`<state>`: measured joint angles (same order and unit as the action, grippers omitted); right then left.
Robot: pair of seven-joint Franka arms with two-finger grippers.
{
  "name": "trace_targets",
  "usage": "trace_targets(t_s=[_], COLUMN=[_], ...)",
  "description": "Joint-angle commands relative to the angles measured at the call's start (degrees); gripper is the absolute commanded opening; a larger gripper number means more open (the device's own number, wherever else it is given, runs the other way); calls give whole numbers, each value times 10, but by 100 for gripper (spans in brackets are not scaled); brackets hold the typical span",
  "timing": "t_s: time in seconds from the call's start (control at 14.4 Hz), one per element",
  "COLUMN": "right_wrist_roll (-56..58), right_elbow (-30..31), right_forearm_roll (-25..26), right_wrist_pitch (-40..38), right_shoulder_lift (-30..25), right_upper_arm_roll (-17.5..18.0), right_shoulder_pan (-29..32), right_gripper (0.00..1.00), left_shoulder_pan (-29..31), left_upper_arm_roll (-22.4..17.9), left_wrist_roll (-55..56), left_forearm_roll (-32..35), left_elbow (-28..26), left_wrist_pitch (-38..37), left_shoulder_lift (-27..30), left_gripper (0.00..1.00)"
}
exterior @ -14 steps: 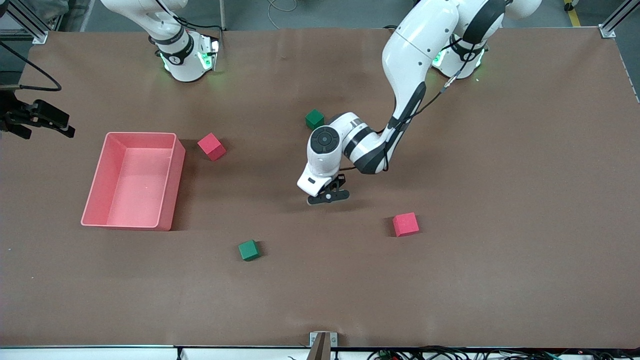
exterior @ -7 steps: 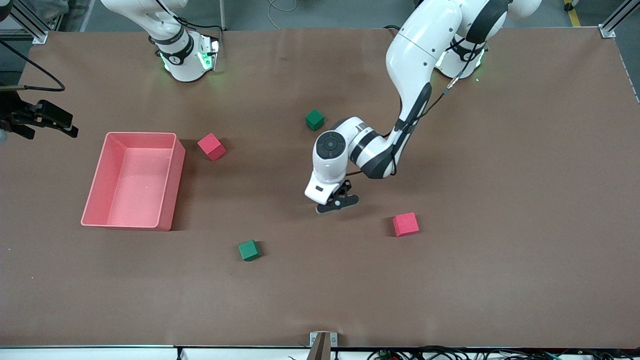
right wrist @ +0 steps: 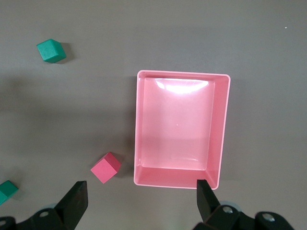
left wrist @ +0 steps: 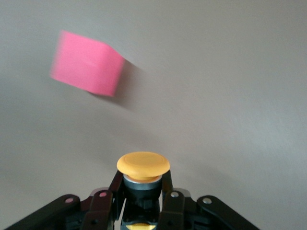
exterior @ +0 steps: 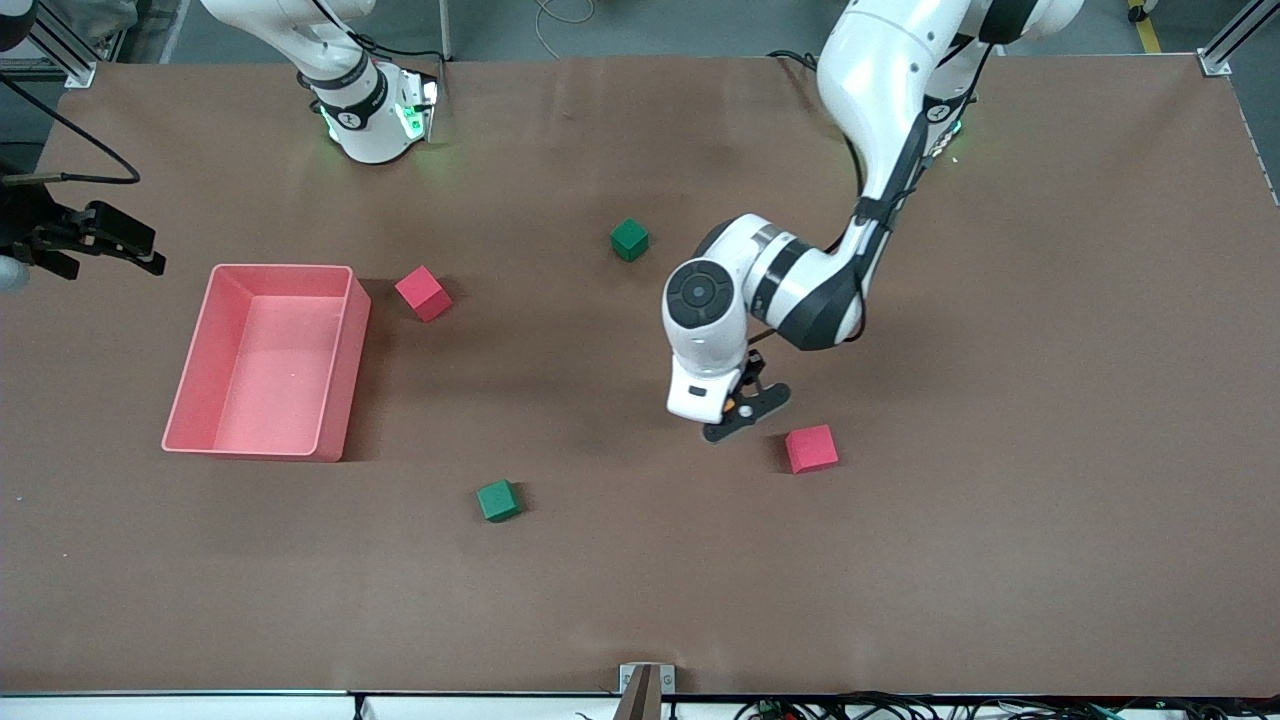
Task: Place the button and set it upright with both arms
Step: 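Lift the button with the left gripper and carry it past the pink cube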
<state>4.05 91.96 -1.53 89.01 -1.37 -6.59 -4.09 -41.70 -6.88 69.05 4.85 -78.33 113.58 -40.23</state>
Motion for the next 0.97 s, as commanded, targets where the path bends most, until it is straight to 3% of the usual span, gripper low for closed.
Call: trace_targets(t_s=[0.0, 0.21, 0.56, 0.9], right_wrist_roll=[3, 3, 3, 3], right_elbow=[19, 19, 19, 19], right_forearm_roll=[6, 6, 6, 6], right_wrist_pitch=[1, 1, -1, -5], right_shoulder_lift=[-19, -19, -19, -19], right_upper_arm_roll=[0, -1, -1, -1], right_shoulder_pan=[-7, -10, -13, -15], right_gripper=[100, 100, 100, 100], left_shoulder_pan=[-2, -4, 31, 58], left_upper_arm_roll=[-28, -65, -67, -66], left_wrist_roll=[39, 123, 302, 436], left_forearm_roll=[16, 58, 175, 318], left_elbow=[-17, -20, -65, -161], left_wrist_pitch=[-36, -92, -108, -103], left_shoulder_lift=[26, 31, 23, 23], left_gripper=[0, 0, 0, 0])
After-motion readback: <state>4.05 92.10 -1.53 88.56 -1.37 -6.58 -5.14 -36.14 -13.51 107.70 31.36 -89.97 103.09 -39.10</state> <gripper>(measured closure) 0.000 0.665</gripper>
